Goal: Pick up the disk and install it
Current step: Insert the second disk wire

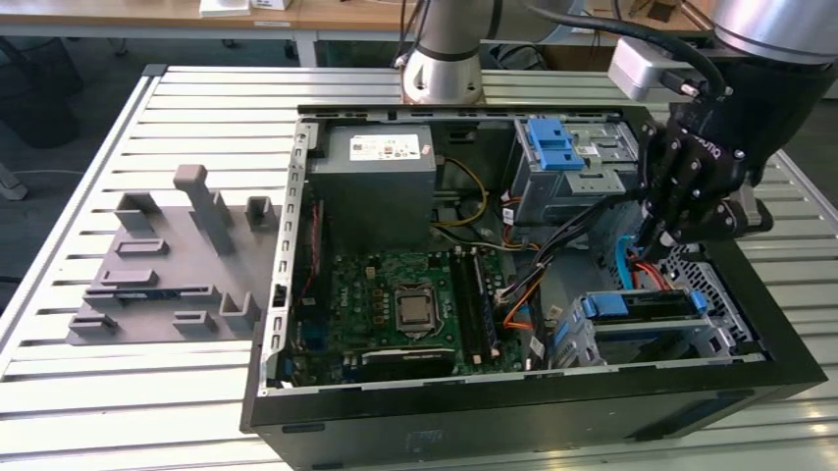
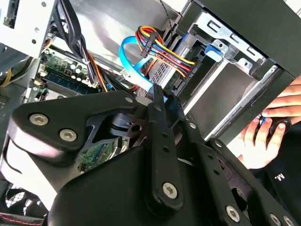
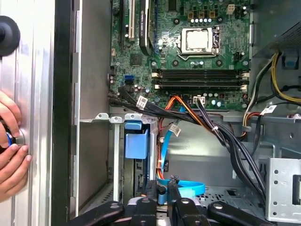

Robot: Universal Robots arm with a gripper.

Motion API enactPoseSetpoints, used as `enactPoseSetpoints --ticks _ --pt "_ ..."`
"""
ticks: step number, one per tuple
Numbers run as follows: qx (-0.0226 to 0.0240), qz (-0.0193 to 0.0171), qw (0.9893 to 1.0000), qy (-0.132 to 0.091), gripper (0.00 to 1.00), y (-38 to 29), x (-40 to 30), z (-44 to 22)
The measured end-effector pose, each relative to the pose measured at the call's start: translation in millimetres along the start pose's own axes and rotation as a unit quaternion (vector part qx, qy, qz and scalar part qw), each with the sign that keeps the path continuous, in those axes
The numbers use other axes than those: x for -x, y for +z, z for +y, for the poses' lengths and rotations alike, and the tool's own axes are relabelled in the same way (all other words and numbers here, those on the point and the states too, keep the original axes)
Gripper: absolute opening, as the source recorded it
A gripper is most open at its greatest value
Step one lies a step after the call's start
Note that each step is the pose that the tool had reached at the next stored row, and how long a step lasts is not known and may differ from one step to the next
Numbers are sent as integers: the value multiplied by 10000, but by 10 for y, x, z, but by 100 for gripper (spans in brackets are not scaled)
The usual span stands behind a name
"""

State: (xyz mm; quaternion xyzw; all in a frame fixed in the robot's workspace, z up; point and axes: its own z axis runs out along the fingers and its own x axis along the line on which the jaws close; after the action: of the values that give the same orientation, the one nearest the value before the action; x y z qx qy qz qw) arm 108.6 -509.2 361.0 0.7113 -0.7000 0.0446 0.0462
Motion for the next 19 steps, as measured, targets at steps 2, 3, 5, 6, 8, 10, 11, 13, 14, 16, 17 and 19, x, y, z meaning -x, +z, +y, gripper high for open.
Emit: enactPoseSetpoints --ticks 2,3,5,6,8,10,11,13,14,16,17,19 --pt "0 0 10000 0 17 11 1 0" --pt "0 -7 10000 0 16 15 1 0" --pt "-2 -109 9999 1 16 24 2 1" --pt "-3 -195 9998 0 16 26 3 0" --pt "-6 -377 9993 0 16 29 -2 0" --pt "-9 -499 9988 -2 16 36 -16 1" --pt "-13 -510 9987 -3 16 46 -35 2" --pt "-29 -516 9987 -7 16 69 -78 7" --pt "-37 -517 9987 -9 16 82 -102 10" --pt "-54 -523 9986 -12 16 102 -138 15" --pt "-61 -529 9986 -12 16 111 -143 16" --pt "-81 -537 9985 -10 16 113 -144 24"
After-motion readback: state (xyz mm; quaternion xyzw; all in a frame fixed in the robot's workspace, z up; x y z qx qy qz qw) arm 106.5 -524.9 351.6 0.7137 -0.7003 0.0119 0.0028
